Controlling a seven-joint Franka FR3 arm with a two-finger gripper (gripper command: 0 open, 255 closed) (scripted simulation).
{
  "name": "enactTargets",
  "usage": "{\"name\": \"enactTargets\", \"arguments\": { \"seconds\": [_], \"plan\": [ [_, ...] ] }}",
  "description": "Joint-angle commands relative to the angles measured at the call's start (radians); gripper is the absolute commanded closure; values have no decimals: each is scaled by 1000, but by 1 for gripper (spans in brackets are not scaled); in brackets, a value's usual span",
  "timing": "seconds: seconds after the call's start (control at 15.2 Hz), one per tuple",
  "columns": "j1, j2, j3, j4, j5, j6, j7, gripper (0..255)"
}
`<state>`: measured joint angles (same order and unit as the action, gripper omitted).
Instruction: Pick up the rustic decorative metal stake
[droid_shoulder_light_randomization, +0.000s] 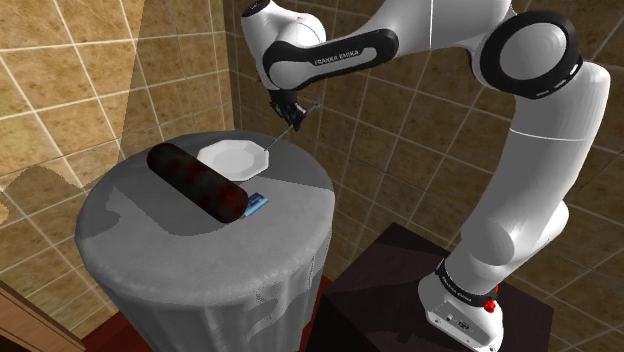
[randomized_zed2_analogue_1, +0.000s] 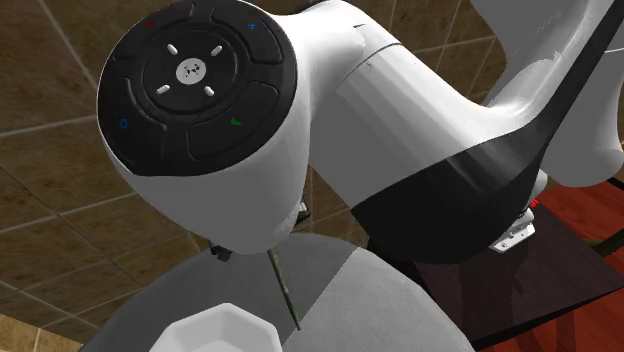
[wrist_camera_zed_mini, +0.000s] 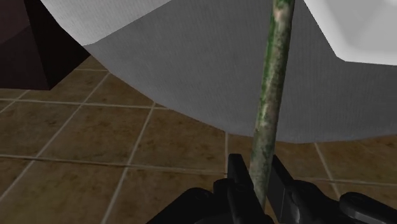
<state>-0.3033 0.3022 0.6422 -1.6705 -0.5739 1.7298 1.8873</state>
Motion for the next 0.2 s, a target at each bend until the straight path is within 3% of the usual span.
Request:
{"name": "enactTargets", "arguments": {
  "seconds": [0.0,0.13],
  "plan": [
    [-4,-6,-6,24,-2,-27,-10,255],
    [-4,-7,-5,25,-2,-29,-11,255]
  ]
}}
